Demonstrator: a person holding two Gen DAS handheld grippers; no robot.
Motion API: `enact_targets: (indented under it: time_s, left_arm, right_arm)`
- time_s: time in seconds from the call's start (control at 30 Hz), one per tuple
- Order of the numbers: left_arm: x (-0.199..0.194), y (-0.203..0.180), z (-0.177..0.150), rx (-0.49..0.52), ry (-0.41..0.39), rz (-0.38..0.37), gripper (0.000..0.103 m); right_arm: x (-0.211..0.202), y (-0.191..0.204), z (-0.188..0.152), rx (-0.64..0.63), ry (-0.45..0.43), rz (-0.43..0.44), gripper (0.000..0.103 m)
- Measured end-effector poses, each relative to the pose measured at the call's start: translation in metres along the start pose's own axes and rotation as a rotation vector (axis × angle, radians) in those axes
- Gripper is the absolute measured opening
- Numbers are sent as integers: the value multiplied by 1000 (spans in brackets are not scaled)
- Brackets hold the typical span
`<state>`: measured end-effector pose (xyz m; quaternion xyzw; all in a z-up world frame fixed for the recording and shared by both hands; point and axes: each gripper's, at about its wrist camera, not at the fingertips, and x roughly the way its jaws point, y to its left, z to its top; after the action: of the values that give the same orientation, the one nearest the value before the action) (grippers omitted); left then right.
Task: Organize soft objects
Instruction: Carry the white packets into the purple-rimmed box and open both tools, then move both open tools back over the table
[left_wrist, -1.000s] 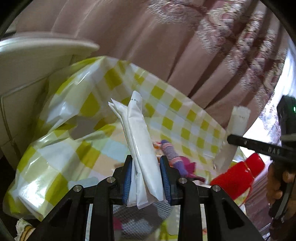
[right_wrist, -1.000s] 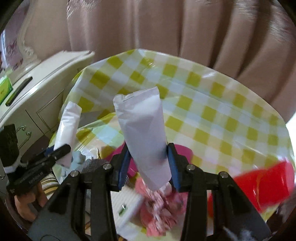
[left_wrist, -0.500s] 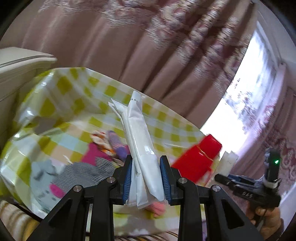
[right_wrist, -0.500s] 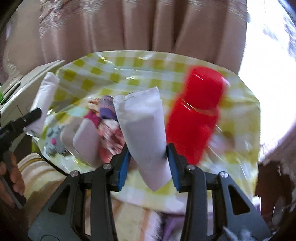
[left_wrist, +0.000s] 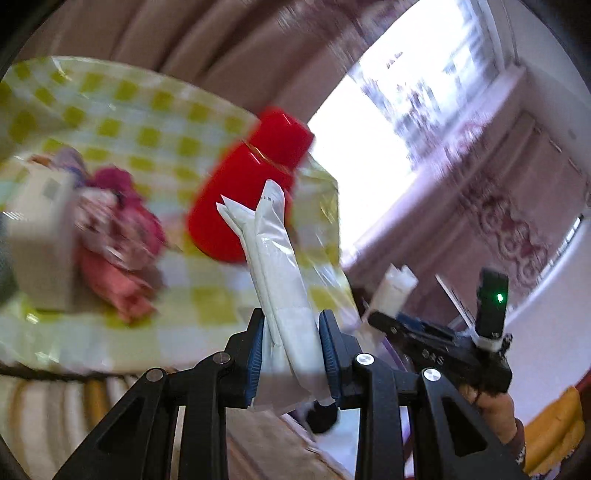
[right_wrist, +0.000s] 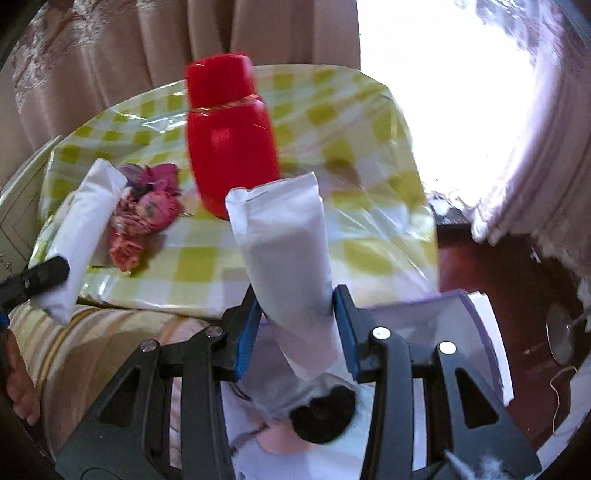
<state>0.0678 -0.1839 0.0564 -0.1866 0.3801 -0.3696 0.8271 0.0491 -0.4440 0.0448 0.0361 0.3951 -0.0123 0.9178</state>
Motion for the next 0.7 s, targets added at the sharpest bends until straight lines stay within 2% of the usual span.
enact_targets:
  time_s: [0.17, 0.43, 0.5, 0.57, 0.63, 0.7]
  left_arm:
    - [30, -30, -19, 33, 103, -39, 31]
    - [57, -59, -31, 98, 207, -88, 31]
    - [62, -65, -34, 115, 237, -105, 33]
    - [67, -67, -36, 131, 263, -106, 39]
    - [65, -68, -41, 146, 272, -93, 50]
    - [65, -68, -42, 145, 271, -97, 53]
  right_arm:
    - [-4, -31, -20, 47, 21, -35, 44]
    - [-4, -62, -36, 115, 41, -66, 46]
    - [-4, -67, -37, 128, 45, -78, 51]
    - [-4, -71, -38, 140, 42, -85, 61]
    - [-5, -73, -38, 149, 34, -90, 65]
    - [-5, -72, -38, 146, 30, -92, 67]
